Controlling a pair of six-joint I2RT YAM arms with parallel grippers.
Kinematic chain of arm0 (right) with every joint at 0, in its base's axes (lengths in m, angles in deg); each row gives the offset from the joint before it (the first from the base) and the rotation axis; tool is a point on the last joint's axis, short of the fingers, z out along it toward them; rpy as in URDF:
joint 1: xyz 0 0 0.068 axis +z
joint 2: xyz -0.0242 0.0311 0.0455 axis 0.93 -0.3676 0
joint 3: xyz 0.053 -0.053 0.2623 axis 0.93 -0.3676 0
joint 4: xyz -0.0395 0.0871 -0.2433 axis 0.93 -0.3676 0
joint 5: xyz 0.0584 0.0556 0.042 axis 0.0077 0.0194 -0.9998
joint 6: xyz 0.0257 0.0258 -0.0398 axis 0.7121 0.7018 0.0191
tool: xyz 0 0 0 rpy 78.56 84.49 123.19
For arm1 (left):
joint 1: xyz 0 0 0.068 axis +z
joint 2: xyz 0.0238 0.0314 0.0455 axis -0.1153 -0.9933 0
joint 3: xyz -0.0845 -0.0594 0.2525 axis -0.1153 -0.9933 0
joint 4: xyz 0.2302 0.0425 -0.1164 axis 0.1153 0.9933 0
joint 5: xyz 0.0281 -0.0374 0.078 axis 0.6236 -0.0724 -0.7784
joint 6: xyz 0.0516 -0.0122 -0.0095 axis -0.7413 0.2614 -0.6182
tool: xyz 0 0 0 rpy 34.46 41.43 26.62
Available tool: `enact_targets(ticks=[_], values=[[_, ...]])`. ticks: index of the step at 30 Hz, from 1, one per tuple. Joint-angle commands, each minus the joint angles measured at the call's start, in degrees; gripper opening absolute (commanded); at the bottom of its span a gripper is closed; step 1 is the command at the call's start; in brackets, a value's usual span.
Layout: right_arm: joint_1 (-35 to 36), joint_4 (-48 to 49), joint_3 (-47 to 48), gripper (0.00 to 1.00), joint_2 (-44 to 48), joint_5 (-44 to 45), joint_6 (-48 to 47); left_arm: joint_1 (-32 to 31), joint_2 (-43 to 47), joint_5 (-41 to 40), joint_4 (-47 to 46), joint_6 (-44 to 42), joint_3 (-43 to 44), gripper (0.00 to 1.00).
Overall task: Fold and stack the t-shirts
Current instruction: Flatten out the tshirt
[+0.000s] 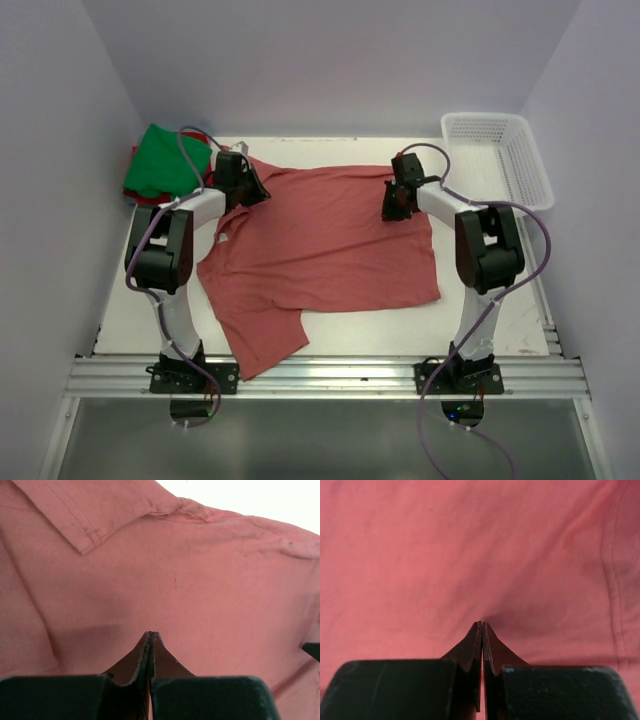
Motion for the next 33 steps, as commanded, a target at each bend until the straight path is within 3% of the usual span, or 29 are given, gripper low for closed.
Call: enact_targets(ticks=[1,6,13,23,33], values=[[-0.50,-1.79,4.77,0.00,-2.93,3.73,1.52,0.33,0.47,3.08,-1.96,-1.06,0.35,0.00],[-1.03,-7.31,6.18,0.00,-6.79,10.41,3.45,0.42,0.56,4.22,-1.53,-1.42,0.44,0.00],[-4.10,-17.97,7.42,0.00,-7.25,25.36,8.20,0.42,-1.46,0.10,7.08,-0.80,2.11,0.00],[-6.13,-15.78,7.06,0.00,-8.29,20.00,6.36,0.69,-9.54,2.02,7.70,-0.80,5.26,0.00],[-6.13,-16.13,7.50,0.00,-9.97,21.67,5.48,3.58,-1.12,-14.91,12.01,-0.89,2.55,0.00]])
